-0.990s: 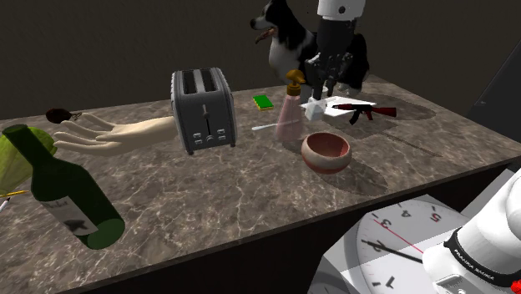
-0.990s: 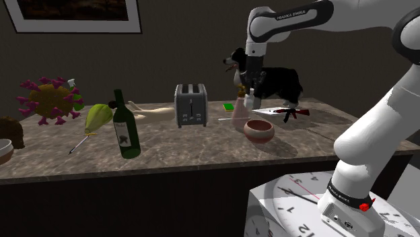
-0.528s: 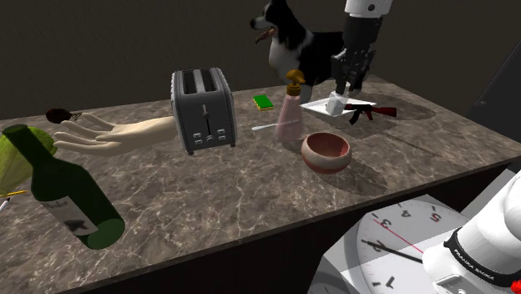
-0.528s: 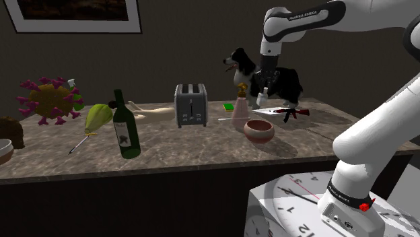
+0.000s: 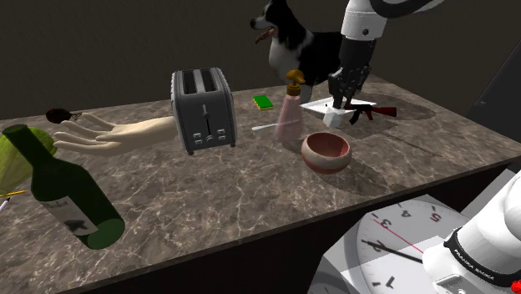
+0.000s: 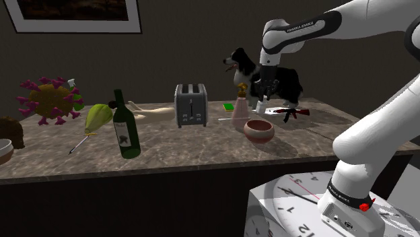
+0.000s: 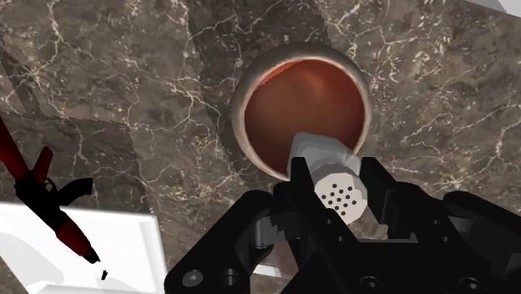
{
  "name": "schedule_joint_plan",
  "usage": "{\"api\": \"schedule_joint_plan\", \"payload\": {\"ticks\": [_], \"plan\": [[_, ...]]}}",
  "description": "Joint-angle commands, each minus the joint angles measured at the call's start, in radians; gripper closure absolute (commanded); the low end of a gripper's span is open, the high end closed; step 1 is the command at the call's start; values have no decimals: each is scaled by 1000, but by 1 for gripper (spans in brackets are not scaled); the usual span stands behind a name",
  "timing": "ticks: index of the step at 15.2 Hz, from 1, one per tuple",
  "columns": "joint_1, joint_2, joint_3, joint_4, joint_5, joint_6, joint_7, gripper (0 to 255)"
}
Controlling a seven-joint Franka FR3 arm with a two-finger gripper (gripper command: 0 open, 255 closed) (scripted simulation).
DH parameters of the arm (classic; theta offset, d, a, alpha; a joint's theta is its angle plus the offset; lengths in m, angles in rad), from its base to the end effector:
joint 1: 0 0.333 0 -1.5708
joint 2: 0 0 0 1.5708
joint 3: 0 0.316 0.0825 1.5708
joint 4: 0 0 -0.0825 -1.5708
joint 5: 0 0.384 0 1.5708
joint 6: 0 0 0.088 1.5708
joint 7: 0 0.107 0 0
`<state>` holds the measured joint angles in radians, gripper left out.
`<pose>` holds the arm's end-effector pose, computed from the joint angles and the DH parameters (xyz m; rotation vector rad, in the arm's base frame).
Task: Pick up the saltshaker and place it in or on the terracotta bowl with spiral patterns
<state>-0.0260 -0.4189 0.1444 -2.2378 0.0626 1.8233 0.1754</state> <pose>0.4244 0.0621 0.5322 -3.1366 0.1333 -0.0011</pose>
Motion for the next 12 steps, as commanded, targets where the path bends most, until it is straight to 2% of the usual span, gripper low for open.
{"api": "schedule_joint_plan", "payload": {"ticks": [1, 12], "plan": [[-1, 3, -1, -23, 0, 26, -3, 255], [1, 27, 6, -140, 2, 167, -3, 255]]}}
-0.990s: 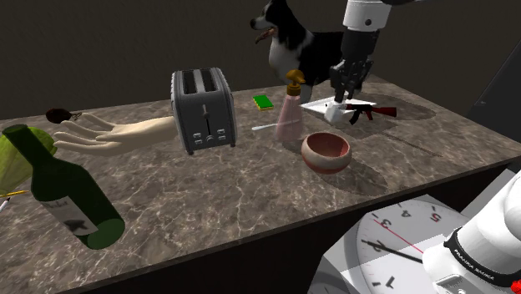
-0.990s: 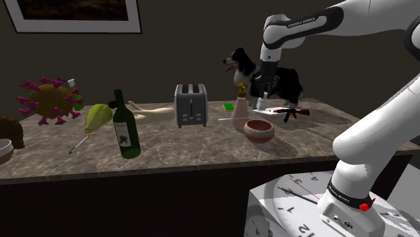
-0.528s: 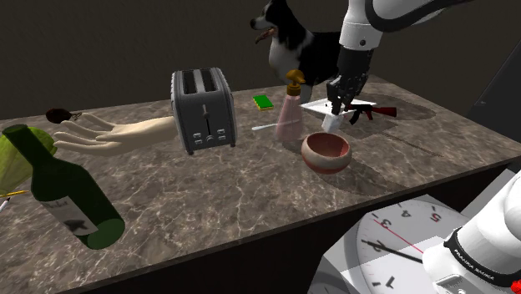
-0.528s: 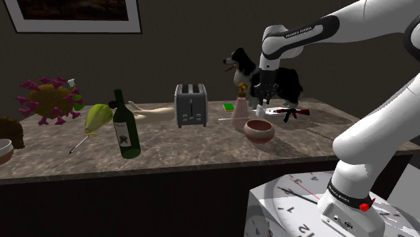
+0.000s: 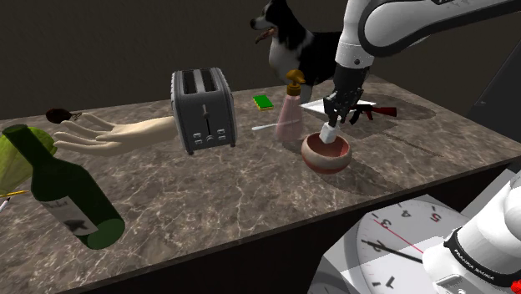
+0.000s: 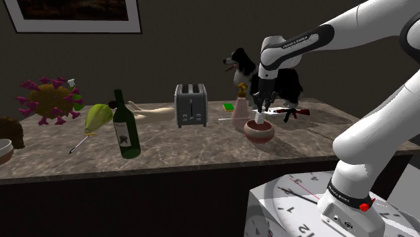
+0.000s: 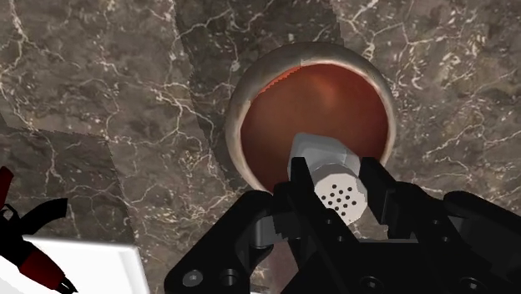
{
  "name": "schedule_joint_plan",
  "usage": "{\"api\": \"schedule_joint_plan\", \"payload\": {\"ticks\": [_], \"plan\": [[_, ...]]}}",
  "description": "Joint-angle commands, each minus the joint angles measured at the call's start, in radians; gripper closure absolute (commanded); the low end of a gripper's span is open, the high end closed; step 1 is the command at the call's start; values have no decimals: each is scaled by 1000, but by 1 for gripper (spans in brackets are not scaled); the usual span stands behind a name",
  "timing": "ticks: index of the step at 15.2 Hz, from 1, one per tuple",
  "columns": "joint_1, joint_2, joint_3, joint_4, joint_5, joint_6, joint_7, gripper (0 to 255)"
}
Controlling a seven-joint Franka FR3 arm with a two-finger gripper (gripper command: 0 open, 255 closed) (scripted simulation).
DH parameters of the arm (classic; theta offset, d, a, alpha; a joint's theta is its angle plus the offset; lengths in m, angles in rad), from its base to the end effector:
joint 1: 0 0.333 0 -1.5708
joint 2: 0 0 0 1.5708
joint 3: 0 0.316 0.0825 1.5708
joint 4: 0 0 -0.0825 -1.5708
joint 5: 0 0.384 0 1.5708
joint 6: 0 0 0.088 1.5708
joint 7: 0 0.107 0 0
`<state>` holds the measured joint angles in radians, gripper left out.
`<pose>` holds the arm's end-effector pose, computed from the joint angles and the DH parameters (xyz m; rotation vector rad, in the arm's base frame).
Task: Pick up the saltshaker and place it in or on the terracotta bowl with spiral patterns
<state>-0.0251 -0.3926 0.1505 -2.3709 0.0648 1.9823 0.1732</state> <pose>0.4255 0.0609 0.4714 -3.1367 0.1334 -0.0007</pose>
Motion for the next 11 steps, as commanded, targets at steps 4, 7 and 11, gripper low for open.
{"api": "schedule_joint_plan", "payload": {"ticks": [4, 7, 11], "plan": [[0, 1, 0, -7, 0, 8, 0, 255], [0, 1, 0, -7, 0, 8, 0, 0], [0, 1, 0, -7, 0, 8, 0, 0]]}}
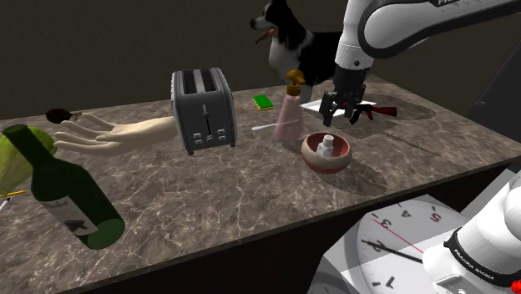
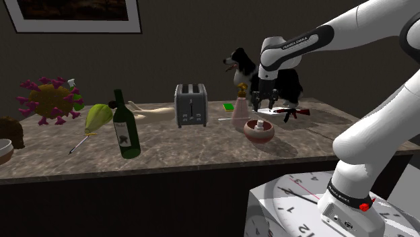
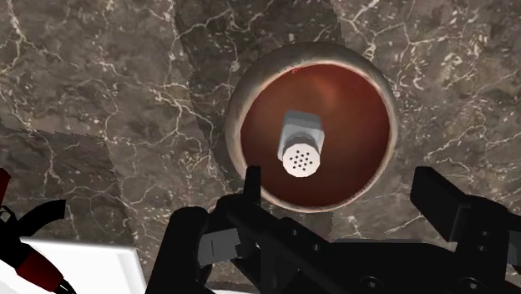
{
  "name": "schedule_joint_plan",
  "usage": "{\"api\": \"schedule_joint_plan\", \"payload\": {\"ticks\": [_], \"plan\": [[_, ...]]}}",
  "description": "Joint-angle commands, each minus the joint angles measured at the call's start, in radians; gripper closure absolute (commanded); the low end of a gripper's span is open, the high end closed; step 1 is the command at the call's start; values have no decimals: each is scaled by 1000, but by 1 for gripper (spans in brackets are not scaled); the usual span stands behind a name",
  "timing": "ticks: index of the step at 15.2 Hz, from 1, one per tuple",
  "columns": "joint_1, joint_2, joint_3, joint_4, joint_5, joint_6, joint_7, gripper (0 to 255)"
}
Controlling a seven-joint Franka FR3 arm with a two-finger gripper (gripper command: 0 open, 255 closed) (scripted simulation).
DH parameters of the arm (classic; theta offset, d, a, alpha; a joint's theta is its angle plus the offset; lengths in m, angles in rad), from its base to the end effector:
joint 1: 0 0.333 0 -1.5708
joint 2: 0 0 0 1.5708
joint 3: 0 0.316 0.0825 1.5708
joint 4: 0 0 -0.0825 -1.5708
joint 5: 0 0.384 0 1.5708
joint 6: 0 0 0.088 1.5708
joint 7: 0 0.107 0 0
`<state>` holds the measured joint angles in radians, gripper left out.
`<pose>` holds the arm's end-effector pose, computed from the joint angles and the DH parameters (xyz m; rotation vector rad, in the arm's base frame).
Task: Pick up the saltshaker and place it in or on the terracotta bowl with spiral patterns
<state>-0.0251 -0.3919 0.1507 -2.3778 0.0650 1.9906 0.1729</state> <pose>0.4252 0.0607 0.4685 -3.1366 0.1334 -0.0018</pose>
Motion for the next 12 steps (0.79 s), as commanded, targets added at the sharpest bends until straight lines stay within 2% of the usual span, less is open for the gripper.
{"api": "schedule_joint_plan", "payload": {"ticks": [1, 5, 12], "plan": [[0, 0, 0, 0, 0, 0, 0, 0], [-2, -23, -7, 108, -3, -131, 0, 0], [-2, -23, -7, 108, -3, -131, 0, 0]]}}
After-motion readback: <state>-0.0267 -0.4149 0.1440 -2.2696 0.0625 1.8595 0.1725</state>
